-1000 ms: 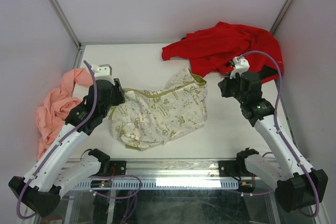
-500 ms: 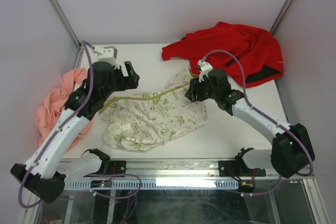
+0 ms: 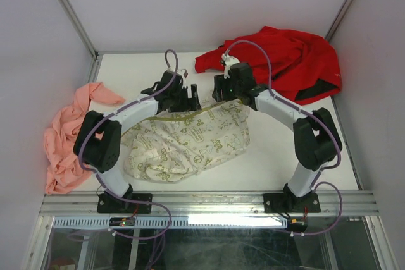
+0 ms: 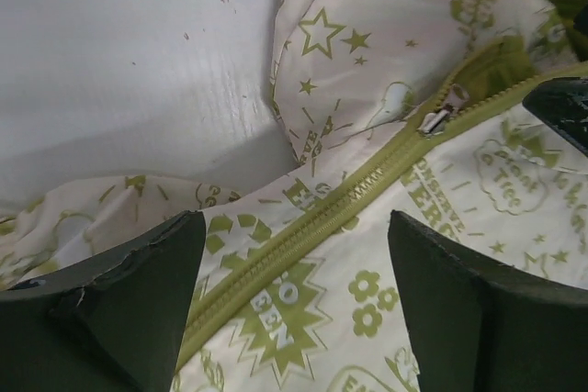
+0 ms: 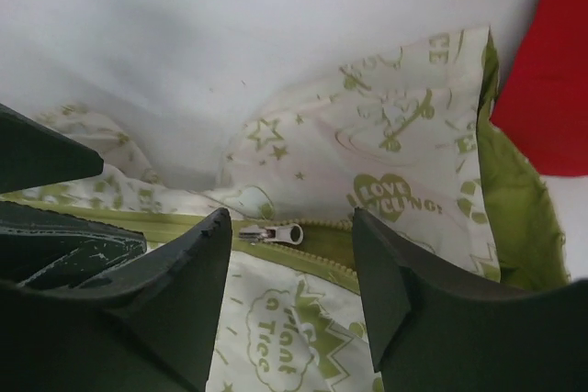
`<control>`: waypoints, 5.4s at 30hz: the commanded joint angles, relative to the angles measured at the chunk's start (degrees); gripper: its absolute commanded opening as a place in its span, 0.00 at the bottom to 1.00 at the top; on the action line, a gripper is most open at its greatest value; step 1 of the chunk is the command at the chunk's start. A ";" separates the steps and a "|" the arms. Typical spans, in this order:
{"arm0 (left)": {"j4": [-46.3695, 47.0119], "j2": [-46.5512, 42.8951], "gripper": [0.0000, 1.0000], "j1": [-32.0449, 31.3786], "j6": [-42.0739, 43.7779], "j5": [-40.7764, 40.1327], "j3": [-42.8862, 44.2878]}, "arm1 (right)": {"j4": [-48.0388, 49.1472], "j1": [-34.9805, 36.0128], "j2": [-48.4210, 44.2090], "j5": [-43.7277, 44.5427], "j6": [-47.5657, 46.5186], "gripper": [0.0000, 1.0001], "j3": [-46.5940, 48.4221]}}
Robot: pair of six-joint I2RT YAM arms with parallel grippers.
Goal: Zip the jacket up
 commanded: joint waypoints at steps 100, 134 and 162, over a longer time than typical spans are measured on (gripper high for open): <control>40.10 -17.87 0.00 -10.03 5.90 14.77 -30.05 | 49.75 -4.29 -10.99 -38.73 24.76 0.46 -32.33; 39.04 -18.87 0.45 -7.73 -3.50 18.71 -27.95 | 47.40 -4.72 -15.60 -36.25 23.84 0.29 -36.15; 40.80 -15.15 0.02 -7.66 -4.25 22.62 -26.37 | 47.27 -3.18 -12.96 -35.12 22.38 0.12 -35.55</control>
